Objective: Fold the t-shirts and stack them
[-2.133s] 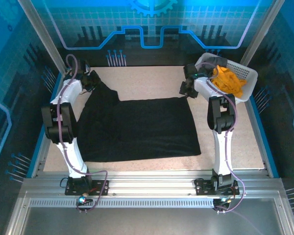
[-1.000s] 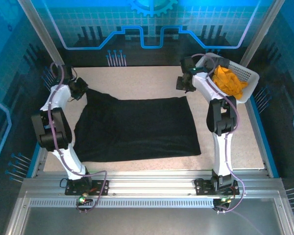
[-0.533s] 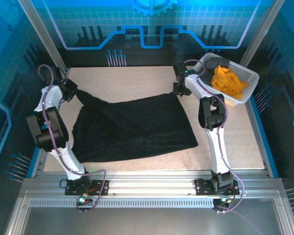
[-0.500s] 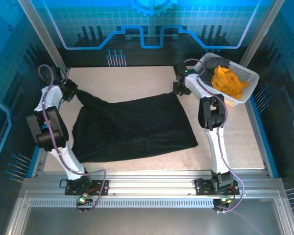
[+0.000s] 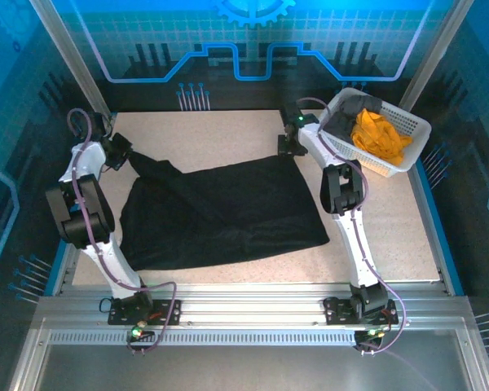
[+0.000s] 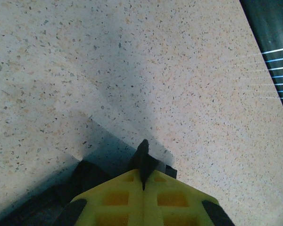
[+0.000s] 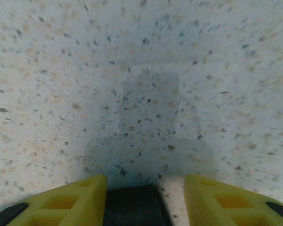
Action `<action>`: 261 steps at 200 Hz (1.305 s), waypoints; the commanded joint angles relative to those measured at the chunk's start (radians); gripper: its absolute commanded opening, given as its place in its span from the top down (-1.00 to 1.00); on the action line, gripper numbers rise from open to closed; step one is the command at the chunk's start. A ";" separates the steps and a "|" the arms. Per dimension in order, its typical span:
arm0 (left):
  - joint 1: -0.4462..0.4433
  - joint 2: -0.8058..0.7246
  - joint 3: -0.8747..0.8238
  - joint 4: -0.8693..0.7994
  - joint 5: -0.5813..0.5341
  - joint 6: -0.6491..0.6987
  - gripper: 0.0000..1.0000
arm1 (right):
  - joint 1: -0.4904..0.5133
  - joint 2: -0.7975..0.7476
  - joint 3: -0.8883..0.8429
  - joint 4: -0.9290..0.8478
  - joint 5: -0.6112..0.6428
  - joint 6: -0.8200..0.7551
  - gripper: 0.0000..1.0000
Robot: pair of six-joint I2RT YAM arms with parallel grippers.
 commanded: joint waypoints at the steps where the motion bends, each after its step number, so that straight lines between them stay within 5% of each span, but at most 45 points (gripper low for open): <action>1: -0.011 0.020 0.038 0.000 0.019 -0.005 1.00 | 0.007 0.045 0.051 -0.053 -0.035 -0.002 0.12; 80: -0.022 0.015 0.058 -0.014 0.028 -0.004 1.00 | -0.008 -0.033 -0.037 -0.033 0.045 0.060 1.00; 145: -0.082 0.038 0.105 0.014 0.109 0.009 1.00 | -0.061 -0.158 -0.132 0.018 0.175 0.040 1.00; 215: -0.105 0.017 0.102 -0.021 0.096 0.043 1.00 | -0.065 -0.246 -0.268 0.120 0.085 -0.017 1.00; 261: -0.157 -0.205 -0.078 -0.082 -0.017 0.075 1.00 | -0.066 -0.414 -0.505 0.293 -0.027 -0.111 1.00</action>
